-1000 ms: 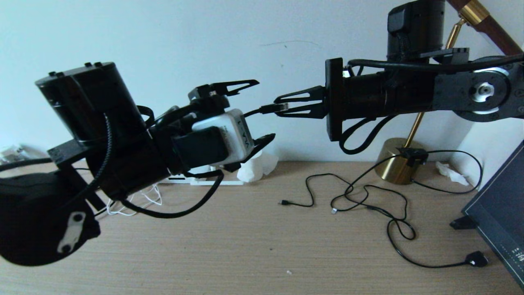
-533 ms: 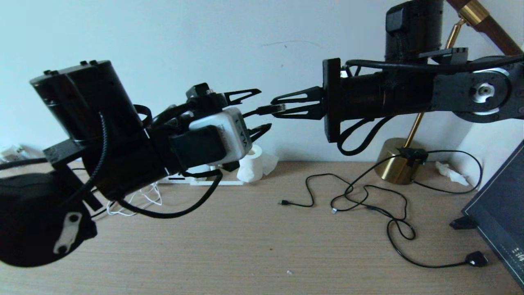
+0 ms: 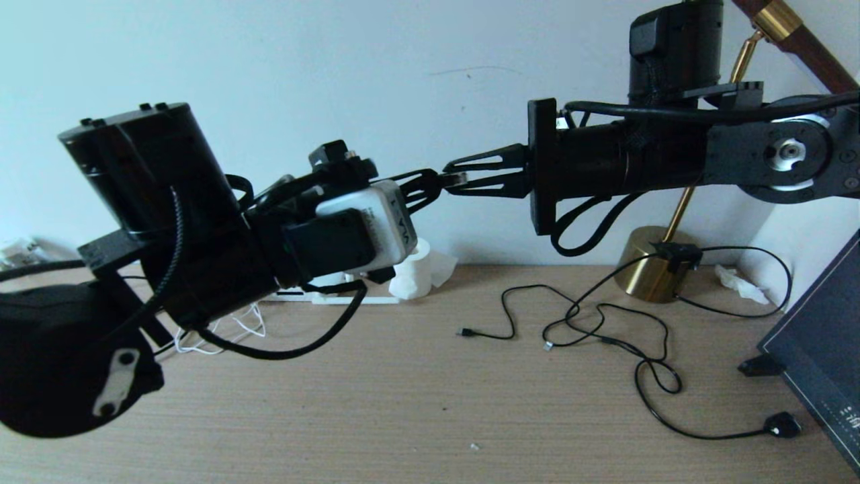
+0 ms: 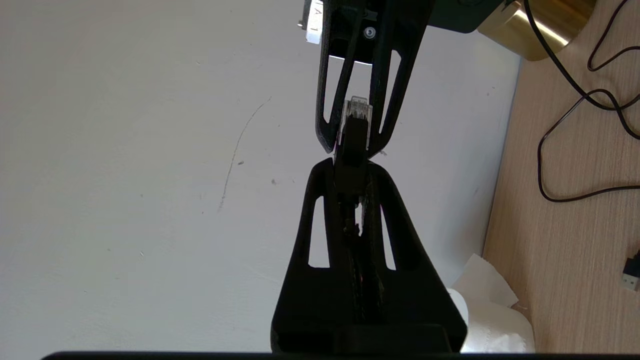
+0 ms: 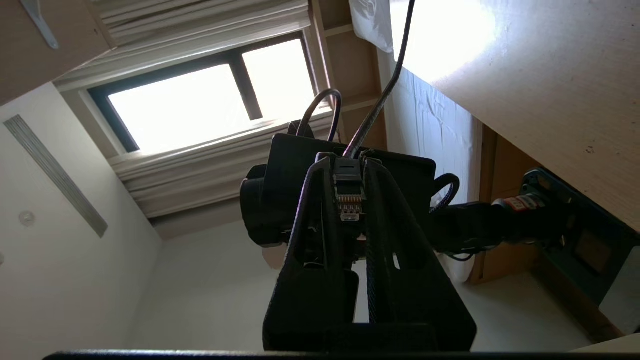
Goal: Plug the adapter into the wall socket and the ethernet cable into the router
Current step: Hand it to the other hand
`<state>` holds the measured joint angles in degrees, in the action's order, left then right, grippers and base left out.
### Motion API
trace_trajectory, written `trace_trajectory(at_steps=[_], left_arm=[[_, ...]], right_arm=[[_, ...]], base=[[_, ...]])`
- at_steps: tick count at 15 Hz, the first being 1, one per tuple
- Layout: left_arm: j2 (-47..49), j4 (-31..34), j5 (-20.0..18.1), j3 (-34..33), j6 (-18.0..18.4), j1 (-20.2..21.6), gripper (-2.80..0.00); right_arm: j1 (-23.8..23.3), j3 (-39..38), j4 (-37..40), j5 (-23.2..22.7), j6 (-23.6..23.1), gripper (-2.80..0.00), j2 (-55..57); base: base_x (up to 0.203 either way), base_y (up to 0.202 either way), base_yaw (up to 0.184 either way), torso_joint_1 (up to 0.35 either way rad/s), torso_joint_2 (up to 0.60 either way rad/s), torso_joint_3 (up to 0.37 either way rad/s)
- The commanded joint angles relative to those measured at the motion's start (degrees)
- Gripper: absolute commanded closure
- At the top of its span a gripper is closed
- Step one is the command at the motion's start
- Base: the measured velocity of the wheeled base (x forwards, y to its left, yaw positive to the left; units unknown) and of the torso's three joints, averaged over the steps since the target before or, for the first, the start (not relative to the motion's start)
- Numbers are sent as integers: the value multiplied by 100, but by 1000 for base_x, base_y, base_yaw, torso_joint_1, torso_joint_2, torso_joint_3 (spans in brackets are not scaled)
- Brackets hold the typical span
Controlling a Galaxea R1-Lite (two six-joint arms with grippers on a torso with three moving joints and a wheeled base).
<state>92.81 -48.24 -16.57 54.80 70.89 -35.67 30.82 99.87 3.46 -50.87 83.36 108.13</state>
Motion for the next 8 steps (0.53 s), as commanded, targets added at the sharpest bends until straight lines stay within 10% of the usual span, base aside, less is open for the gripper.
trace_trajectory(at_steps=[1, 2, 6, 8], left_arm=[[9, -37, -14, -13, 31, -1, 0], [9, -37, -13, -13, 30, -1, 0], [-152, -28, 80, -332, -299, 54, 0], [-358, 24, 557, -670, -1443, 148, 0]], right_arm=[[51, -2, 5, -24, -31, 0, 24], [65, -2, 5, -19, -92, -280, 24], [3, -11, 14, 122, -128, -280, -3], [-361, -138, 24, 489, -406, -280, -208]], base=[[0, 0, 0, 0, 0, 0], [0, 0, 0, 0, 0, 0], [0, 0, 0, 0, 0, 0], [0, 0, 0, 0, 0, 0]])
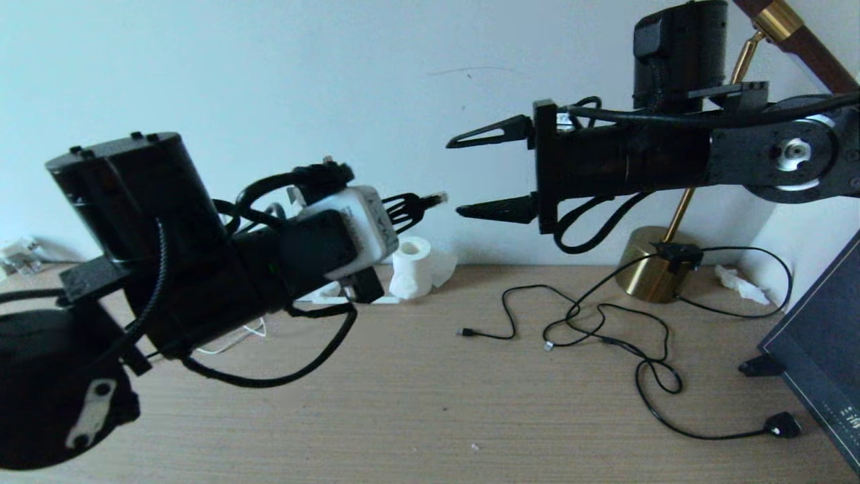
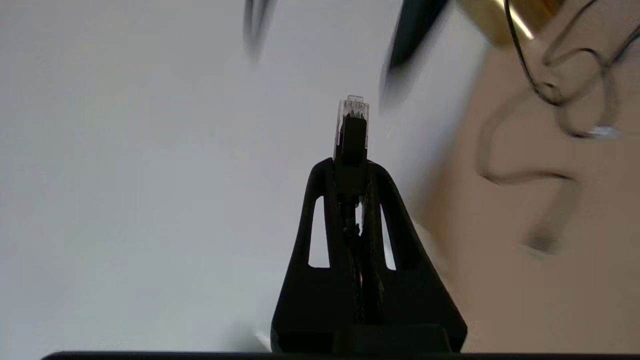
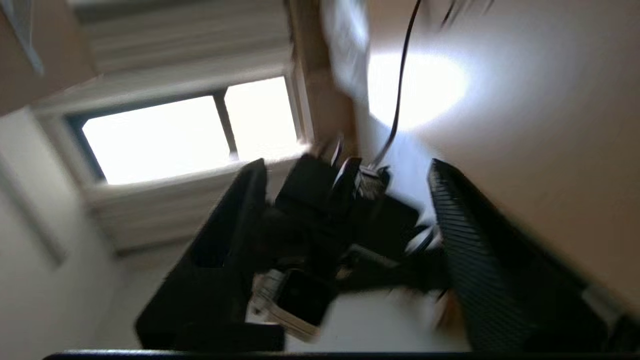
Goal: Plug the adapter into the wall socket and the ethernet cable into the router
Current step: Hand it to the other hand, then align cable and router interface
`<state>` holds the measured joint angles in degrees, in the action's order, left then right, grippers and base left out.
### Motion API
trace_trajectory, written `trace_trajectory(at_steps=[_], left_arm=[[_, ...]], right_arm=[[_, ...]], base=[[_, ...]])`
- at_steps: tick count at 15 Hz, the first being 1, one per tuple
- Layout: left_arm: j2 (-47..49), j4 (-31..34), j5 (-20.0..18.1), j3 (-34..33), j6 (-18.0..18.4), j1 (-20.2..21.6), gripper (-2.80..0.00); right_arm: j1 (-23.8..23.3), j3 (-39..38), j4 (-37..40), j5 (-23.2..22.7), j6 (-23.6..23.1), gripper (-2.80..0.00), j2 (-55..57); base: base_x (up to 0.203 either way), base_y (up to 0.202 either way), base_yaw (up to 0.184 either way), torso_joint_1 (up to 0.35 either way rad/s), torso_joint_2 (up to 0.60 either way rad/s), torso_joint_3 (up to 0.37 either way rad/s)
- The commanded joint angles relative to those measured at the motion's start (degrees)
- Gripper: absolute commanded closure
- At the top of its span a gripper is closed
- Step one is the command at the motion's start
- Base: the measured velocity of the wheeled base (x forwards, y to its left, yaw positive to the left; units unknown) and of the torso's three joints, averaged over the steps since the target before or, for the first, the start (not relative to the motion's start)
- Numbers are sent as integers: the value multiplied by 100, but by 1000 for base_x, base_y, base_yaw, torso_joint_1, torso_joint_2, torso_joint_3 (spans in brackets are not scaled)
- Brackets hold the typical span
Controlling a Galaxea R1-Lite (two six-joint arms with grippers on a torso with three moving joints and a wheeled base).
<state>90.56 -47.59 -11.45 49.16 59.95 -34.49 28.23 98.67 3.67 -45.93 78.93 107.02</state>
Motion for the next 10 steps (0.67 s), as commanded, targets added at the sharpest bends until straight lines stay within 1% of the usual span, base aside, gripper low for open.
trace_trajectory(at_steps=[1, 2, 3, 4, 5, 6, 7, 8, 10], left_arm=[[-226, 31, 429, -279, -1247, 61, 0], [-289, 114, 717, -426, -2148, 100, 0], [-321, 168, 889, -595, -3015, 207, 0], [-329, 218, 990, -763, -3775, 442, 0], [-308, 254, 1052, -920, -4398, 749, 0], [-254, 275, 1097, -1063, -4808, 1020, 0], [-155, 286, 1126, -1176, -5217, 1277, 0], [-43, 288, 1143, -1238, -5649, 1509, 0], [49, 291, 1164, -1295, -6335, 1787, 0]], right_arm=[[-292, -255, 11, 265, -403, -280, -356], [-421, -621, 15, 669, -1037, -280, -653], [-485, -1059, 17, 1302, -1902, -280, -949], [-508, -1540, 13, 2008, -2844, -280, -1292], [-518, -2061, 4, 2691, -3832, -280, -1720], [-526, -2446, -2, 3234, -4600, -280, -2187], [-532, -2811, -7, 3655, -5284, -280, -2743], [-540, -3154, -10, 3941, -5919, -280, -3338], [-569, -3852, 27, 4368, -6885, -280, -4485]], base=[[0, 0, 0, 0, 0, 0], [0, 0, 0, 0, 0, 0], [0, 0, 0, 0, 0, 0], [0, 0, 0, 0, 0, 0], [0, 0, 0, 0, 0, 0], [0, 0, 0, 0, 0, 0], [0, 0, 0, 0, 0, 0], [0, 0, 0, 0, 0, 0], [0, 0, 0, 0, 0, 0]])
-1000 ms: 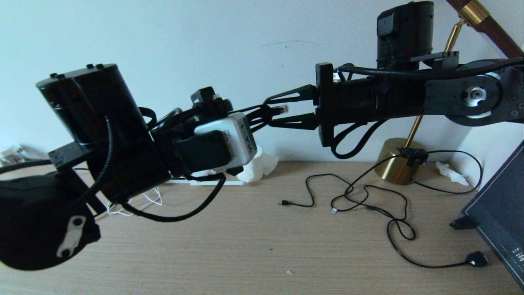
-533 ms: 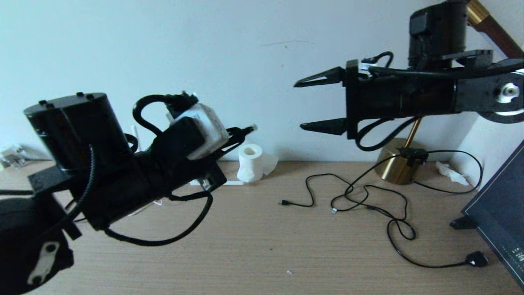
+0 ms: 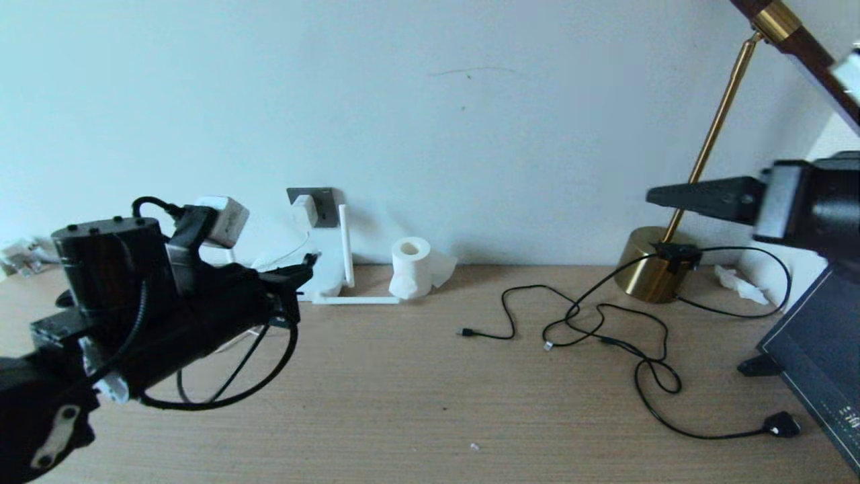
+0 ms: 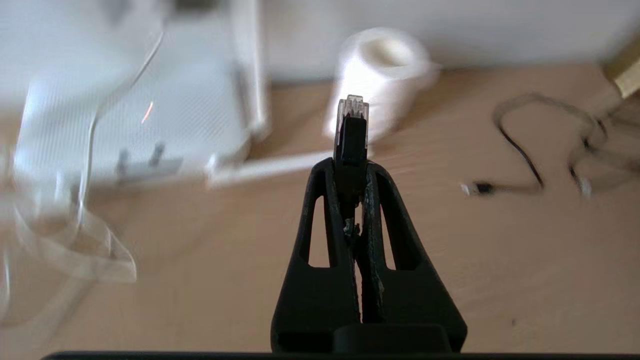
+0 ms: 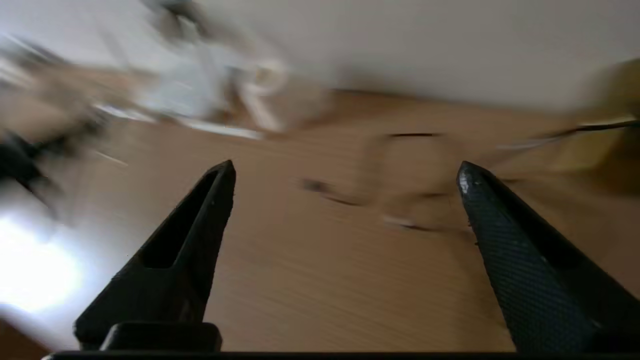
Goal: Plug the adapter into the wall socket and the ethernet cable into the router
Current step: Align cable and router interface
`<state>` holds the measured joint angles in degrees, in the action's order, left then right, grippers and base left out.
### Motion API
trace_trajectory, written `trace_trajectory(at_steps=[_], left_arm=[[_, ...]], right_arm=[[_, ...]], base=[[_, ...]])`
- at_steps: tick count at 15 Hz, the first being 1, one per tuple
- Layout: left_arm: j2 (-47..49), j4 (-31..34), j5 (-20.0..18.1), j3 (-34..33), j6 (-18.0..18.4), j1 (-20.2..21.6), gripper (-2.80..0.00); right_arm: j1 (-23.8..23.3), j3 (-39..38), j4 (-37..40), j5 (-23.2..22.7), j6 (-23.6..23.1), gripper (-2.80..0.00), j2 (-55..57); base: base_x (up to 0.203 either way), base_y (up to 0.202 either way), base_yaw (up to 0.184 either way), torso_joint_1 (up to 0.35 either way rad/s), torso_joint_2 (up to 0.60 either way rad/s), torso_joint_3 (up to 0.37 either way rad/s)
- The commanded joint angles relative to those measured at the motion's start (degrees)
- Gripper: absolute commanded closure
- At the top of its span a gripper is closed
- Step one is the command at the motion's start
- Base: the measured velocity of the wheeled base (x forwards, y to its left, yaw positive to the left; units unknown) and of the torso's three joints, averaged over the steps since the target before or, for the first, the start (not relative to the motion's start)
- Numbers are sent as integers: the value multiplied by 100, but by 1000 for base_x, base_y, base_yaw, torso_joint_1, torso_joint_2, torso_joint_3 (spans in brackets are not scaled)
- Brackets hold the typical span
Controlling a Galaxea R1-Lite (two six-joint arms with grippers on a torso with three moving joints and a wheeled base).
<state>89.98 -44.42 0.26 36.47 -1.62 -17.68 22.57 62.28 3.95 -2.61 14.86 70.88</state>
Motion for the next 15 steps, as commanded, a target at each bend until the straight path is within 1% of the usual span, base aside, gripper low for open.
trace_trajectory(at_steps=[1, 2, 3, 4, 5, 6, 8, 9, 10, 11, 12, 13, 15], left_arm=[[120, -31, 34, -87, -392, 140, 0], [128, -71, 138, -203, -498, 149, 0], [140, -87, 335, -348, -528, 155, 0], [152, -98, 541, -553, -541, 152, 0], [165, -111, 700, -781, -547, 152, 0], [222, -124, 787, -954, -549, 152, 0], [517, -339, 972, -1098, -560, 191, 0], [739, -528, 1171, -1116, -559, 222, 0], [941, -715, 1360, -1127, -557, 243, 0], [1144, -870, 1507, -1138, -549, 257, 0], [1340, -975, 1607, -1139, -546, 279, 0], [1529, -1071, 1662, -1124, -549, 334, 0], [1939, -1346, 1693, -1051, -547, 424, 0]], right_arm=[[-52, -642, 67, 385, -806, -280, -1438], [-113, -1062, 151, 890, -1016, -280, -1911], [-164, -1521, 241, 1627, -1173, -280, -2332], [-216, -1926, 325, 2543, -1299, -280, -2727], [-338, -2271, 415, 3207, -1385, -280, -3090], [-630, -2507, 517, 3448, -1436, -280, -3347], [-1481, -2802, 839, 3630, -1533, -280, -3806], [-1841, -2909, 1043, 3674, -1573, -280, -4109], [-2056, -3003, 1222, 3690, -1605, -280, -4374], [-2163, -3129, 1364, 3623, -1674, -280, -4663], [-2203, -3322, 1438, 3280, -1817, -280, -4946], [-2222, -3530, 1471, 2528, -1949, -280, -5175], [-2231, -4041, 1484, 862, -2070, -280, -5707]], base=[[0, 0, 0, 0, 0, 0], [0, 0, 0, 0, 0, 0], [0, 0, 0, 0, 0, 0], [0, 0, 0, 0, 0, 0], [0, 0, 0, 0, 0, 0], [0, 0, 0, 0, 0, 0], [0, 0, 0, 0, 0, 0], [0, 0, 0, 0, 0, 0], [0, 0, 0, 0, 0, 0], [0, 0, 0, 0, 0, 0], [0, 0, 0, 0, 0, 0], [0, 0, 0, 0, 0, 0], [0, 0, 0, 0, 0, 0]])
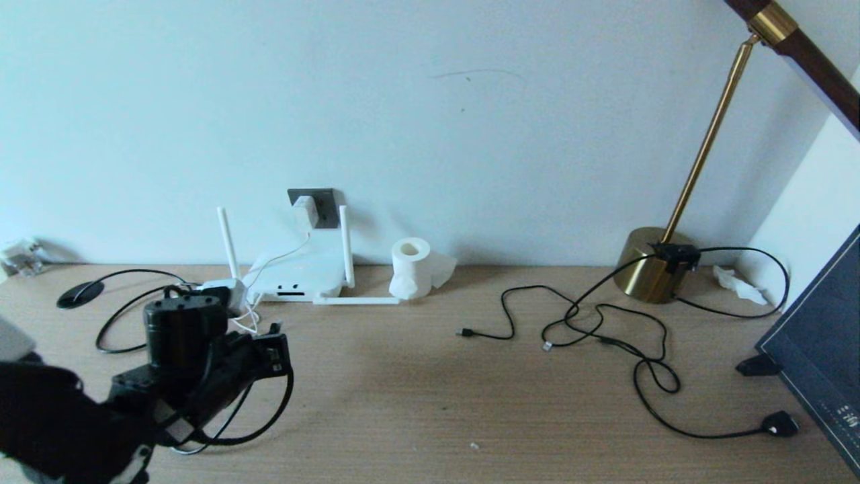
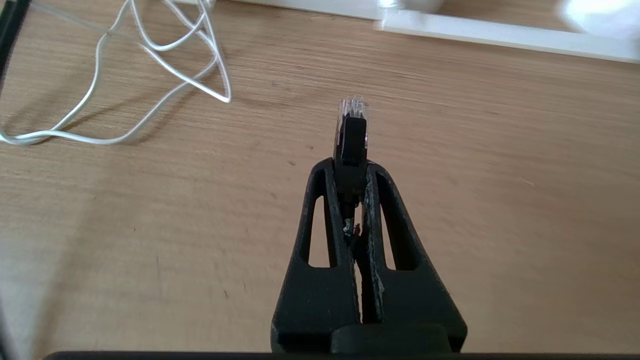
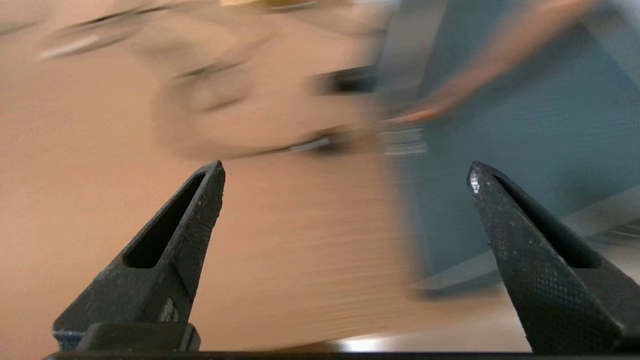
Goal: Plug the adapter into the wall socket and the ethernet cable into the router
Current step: Align cable and router interface
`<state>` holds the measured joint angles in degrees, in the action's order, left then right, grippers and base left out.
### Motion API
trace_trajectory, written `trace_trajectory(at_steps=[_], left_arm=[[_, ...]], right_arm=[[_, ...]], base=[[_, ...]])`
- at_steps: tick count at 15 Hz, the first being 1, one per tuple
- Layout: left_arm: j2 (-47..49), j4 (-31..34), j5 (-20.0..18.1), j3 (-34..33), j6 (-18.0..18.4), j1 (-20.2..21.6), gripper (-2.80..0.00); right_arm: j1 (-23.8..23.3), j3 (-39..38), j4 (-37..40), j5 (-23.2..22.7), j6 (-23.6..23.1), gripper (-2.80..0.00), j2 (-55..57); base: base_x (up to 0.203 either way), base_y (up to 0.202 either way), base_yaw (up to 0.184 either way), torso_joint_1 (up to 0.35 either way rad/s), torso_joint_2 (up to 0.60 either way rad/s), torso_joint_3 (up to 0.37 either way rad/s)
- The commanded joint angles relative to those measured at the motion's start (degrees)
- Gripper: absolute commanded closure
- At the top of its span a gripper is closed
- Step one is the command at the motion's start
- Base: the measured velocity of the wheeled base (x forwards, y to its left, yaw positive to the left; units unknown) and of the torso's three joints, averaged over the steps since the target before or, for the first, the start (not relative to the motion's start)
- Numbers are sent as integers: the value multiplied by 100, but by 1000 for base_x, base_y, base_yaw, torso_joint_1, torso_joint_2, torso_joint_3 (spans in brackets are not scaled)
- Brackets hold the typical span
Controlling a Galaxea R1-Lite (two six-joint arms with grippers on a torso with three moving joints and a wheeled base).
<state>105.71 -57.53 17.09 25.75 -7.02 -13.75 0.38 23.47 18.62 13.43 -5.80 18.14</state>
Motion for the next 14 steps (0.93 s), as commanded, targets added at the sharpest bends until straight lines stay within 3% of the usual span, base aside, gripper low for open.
trace_trajectory(at_steps=[1, 2, 4, 7, 9, 11, 14], left_arm=[[586, -207, 25, 67, 5, 56, 0], [815, -404, 79, 129, 16, 92, 0], [1230, -800, 206, 287, 23, 166, 0], [1639, -1070, 217, 701, 29, 321, 0], [1742, -1085, 135, 950, 40, 396, 0], [1760, -1085, -118, 960, 60, 399, 0], [1902, -1099, -185, 1175, 52, 408, 0]], right_arm=[[-5, -513, -4, -1410, -29, -280, -728], [-3, -851, -22, -1819, -63, -280, -1021], [-9, -1381, -88, -2092, -217, -280, -1494], [-36, -1648, -120, -1339, -161, -280, -1804], [-38, -1652, -122, -1291, 15, -280, -1805], [-38, -1661, -113, -1330, -81, -280, -1807], [-38, -1661, -113, -1361, -96, -280, -1814]], base=[[0, 0, 0, 0, 0, 0], [0, 0, 0, 0, 0, 0], [0, 0, 0, 0, 0, 0], [0, 0, 0, 0, 0, 0], [0, 0, 0, 0, 0, 0], [0, 0, 0, 0, 0, 0], [0, 0, 0, 0, 0, 0]])
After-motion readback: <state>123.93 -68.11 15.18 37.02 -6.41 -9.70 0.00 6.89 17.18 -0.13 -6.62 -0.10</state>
